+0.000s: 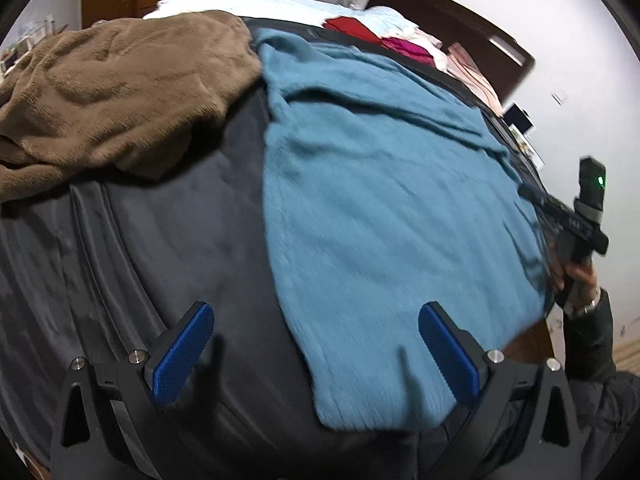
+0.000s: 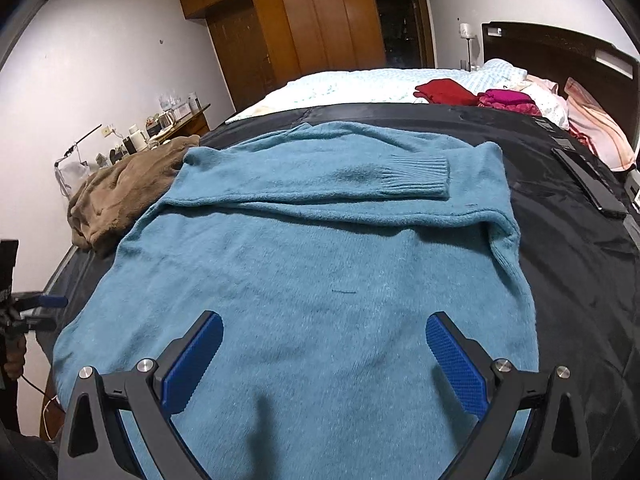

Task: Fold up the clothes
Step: 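Move both grippers to the sweater hem edge, then grasp the sweater hem with both grippers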

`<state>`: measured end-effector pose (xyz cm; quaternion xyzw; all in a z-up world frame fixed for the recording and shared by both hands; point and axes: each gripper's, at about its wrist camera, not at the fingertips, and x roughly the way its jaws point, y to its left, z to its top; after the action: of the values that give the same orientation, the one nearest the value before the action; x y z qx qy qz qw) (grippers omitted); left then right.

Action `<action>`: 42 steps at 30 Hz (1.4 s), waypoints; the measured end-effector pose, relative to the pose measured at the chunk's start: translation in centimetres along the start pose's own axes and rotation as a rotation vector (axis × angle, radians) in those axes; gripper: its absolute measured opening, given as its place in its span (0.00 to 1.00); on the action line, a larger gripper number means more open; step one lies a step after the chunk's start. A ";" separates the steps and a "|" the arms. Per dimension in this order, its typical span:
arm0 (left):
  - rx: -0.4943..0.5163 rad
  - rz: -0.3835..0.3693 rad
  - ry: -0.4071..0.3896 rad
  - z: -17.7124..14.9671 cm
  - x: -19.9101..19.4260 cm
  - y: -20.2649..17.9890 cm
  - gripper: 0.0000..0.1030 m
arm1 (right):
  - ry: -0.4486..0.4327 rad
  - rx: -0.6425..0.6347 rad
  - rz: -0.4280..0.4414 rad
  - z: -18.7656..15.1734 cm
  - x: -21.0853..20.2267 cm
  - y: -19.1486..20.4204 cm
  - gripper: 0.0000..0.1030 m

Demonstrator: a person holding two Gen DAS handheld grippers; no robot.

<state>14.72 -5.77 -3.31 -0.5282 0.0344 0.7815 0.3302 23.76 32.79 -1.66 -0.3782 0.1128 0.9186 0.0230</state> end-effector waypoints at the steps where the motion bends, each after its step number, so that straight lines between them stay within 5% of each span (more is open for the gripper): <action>1: 0.002 -0.001 0.003 -0.4 0.0 -0.1 1.00 | -0.005 0.002 0.002 -0.1 -0.3 0.0 1.00; 8: 0.003 -0.071 0.042 -2.4 0.3 -0.4 0.91 | -0.035 -0.004 0.036 -1.7 -3.2 -0.5 1.00; 19: 0.019 -0.160 0.060 -2.7 0.6 -1.9 0.89 | -0.083 0.129 0.026 -5.9 -9.6 -5.6 1.00; 22: 0.033 -0.173 0.062 -2.5 0.9 -2.3 0.82 | -0.071 0.154 0.044 -7.4 -10.9 -6.7 0.99; 30: 0.001 -0.223 0.065 -2.2 1.2 -1.8 0.82 | -0.004 0.177 0.053 -11.8 -12.7 -6.7 0.95; 33: 0.002 -0.229 0.068 -2.1 1.3 -1.9 0.82 | 0.023 0.208 0.050 -13.4 -13.1 -7.1 0.84; 35: 0.008 -0.228 0.071 -2.0 1.4 -2.1 0.82 | 0.045 0.235 0.060 -14.4 -13.0 -7.4 0.66; 42: 0.010 -0.250 0.084 -1.7 1.6 -2.3 0.82 | 0.109 0.287 0.164 -16.6 -11.2 -7.5 0.56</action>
<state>16.96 -3.92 -4.76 -0.5591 -0.0140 0.7111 0.4260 44.15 36.89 -6.68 -0.4096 0.2742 0.8701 -0.0047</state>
